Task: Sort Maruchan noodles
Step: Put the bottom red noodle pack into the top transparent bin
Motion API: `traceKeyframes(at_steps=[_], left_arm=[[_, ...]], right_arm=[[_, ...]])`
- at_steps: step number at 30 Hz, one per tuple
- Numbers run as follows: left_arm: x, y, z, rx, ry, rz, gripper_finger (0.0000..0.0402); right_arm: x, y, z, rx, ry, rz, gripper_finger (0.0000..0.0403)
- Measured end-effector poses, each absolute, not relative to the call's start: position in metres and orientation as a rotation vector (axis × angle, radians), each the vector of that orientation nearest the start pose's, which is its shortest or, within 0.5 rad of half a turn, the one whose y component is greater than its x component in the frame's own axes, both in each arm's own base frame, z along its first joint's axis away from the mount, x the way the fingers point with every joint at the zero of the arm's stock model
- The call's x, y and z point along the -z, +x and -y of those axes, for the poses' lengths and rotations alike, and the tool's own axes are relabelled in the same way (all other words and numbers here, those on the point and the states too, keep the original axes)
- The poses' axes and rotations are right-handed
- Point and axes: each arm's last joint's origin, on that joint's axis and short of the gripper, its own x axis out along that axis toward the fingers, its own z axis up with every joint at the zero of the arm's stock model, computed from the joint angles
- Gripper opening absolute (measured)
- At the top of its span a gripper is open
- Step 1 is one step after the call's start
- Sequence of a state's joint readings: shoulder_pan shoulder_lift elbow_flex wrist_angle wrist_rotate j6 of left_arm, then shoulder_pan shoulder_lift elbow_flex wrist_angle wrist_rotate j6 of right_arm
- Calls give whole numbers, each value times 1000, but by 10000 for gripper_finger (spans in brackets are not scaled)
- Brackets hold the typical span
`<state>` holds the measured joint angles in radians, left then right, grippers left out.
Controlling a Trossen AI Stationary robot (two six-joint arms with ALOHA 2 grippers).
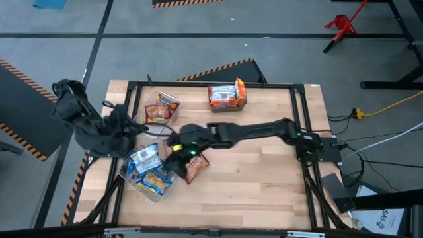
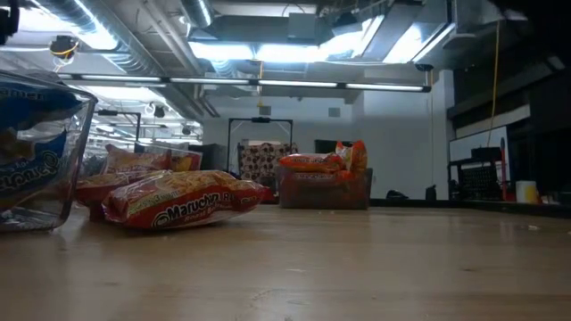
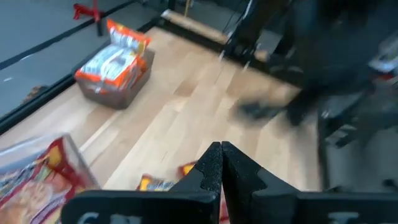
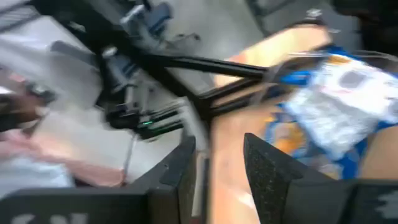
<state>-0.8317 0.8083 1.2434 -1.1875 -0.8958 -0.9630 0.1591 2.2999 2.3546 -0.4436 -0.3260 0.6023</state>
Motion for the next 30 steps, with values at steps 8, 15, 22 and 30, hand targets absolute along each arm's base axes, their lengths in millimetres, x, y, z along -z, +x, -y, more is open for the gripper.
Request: traceKeyframes(at_steps=[8, 15, 22, 30], left_arm=[[-349, 109, 83, -380, -284, -558, 0], [-293, 121, 90, -457, -308, -767, 0], [-255, 116, 95, -435, -453, -1003, 0], [-242, 111, 104, -300, -629, -1313, 0]], right_arm=[[-444, 431, -120, -317, 567, -394, 83], [-491, 370, -139, -173, 457, -282, 64], [-491, 352, -151, -54, 376, -310, 60], [-482, 348, -150, 6, 334, -391, 60]])
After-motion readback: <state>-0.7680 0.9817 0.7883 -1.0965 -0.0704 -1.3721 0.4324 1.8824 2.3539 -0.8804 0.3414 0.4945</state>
